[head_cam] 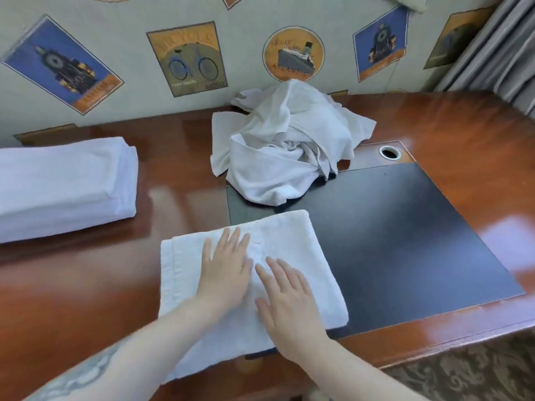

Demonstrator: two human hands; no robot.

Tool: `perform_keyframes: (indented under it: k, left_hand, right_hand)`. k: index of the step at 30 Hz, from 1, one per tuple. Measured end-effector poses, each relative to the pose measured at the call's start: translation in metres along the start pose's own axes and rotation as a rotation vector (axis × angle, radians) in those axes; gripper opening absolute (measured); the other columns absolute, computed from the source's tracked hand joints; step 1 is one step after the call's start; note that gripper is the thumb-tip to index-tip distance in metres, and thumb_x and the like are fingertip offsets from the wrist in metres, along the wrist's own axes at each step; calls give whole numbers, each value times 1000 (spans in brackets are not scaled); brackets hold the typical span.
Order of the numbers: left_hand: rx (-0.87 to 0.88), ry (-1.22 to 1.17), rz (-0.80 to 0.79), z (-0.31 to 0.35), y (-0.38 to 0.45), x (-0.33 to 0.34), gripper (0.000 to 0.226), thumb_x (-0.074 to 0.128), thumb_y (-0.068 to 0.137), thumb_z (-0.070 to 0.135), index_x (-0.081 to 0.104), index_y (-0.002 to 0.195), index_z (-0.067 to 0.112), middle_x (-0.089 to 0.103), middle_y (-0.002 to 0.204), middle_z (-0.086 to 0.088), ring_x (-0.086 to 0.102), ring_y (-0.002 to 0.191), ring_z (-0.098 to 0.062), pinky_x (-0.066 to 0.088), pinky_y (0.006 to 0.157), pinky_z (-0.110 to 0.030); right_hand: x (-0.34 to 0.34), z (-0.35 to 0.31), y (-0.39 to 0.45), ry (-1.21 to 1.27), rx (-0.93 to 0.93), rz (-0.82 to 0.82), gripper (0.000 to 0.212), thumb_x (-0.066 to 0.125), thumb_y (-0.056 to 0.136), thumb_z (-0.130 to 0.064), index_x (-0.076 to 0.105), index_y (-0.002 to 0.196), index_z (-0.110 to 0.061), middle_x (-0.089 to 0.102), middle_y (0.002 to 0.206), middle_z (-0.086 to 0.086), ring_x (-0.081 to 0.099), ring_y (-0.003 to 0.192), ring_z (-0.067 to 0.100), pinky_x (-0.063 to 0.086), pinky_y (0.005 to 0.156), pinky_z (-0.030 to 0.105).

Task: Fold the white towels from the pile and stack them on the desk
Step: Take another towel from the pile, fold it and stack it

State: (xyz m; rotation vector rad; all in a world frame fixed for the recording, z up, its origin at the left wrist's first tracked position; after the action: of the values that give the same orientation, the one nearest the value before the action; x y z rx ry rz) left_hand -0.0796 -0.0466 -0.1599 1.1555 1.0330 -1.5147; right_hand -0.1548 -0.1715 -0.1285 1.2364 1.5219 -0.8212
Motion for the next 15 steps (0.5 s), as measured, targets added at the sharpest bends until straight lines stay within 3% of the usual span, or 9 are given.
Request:
perform_keyframes:
  k: [1, 3, 5, 8, 10, 13, 15]
  left_hand:
    - [-98, -63, -28, 2, -23, 13, 57, 21, 104, 39, -4, 155, 31, -15, 162, 10, -21, 147, -9, -15, 116, -39]
    - [-225, -21, -25, -6, -58, 26, 63, 15, 101, 51, -21, 150, 35, -32, 155, 13, -33, 140, -9, -17, 116, -39]
    - [-398, 33, 25, -33, -68, 24, 64, 14, 100, 54, -23, 149, 34, -33, 154, 12, -32, 142, -12, -15, 117, -39]
    - [-607, 59, 31, -63, -59, 11, 63, 14, 102, 50, -13, 154, 28, -21, 160, 6, -19, 148, -16, -7, 120, -43]
    - [-546, 22, 63, -47, -38, 5, 61, 18, 103, 46, -10, 154, 28, -19, 160, 8, -17, 149, -15, -9, 119, -41]
    - [-334, 27, 11, -1, -18, 22, 60, 19, 103, 43, -14, 152, 30, -23, 158, 13, -19, 148, -12, -12, 118, -39]
    - [-391, 23, -18, -7, -23, 34, 60, 14, 102, 48, -16, 152, 32, -24, 158, 14, -20, 148, -12, -10, 119, -40]
  right_hand:
    - [14, 6, 7, -84, -71, -134, 56, 45, 99, -41, 38, 151, -22, 31, 159, 0, 27, 147, 24, 24, 120, 39]
    - [36, 40, 11, -113, -64, -330, 65, 9, 98, -56, -2, 157, -31, -15, 162, -9, -20, 149, 15, -14, 120, 37]
    - [34, 81, 15, -160, 47, -271, 67, -4, 91, -60, -20, 152, -37, -28, 158, -14, -36, 141, 8, -27, 114, 38]
    - [22, 95, 35, -204, 125, -165, 64, 6, 97, -53, -19, 151, -31, -24, 160, -10, -41, 136, 6, -34, 109, 35]
    - [22, 66, 63, -126, 37, -69, 61, 19, 102, -43, -9, 155, -28, -18, 161, -8, -34, 139, 7, -30, 111, 35]
    - [49, 29, 87, -72, -204, -275, 58, 20, 104, -38, -5, 156, -31, -17, 162, -12, -30, 141, 5, -27, 112, 34]
    - [54, 45, 97, -125, -211, -328, 58, 17, 103, -46, -5, 156, -34, -15, 162, -15, -25, 145, 6, -23, 115, 37]
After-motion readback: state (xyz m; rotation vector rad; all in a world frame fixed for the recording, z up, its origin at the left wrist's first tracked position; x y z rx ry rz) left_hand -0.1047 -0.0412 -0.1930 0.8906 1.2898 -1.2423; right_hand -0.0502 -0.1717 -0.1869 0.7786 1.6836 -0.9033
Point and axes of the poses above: each hand's wrist, its own y-axis towards the middle knuckle, its own x-axis out of the palm, z = x × y, the point moved 6 cm from there along y, towards the middle knuckle
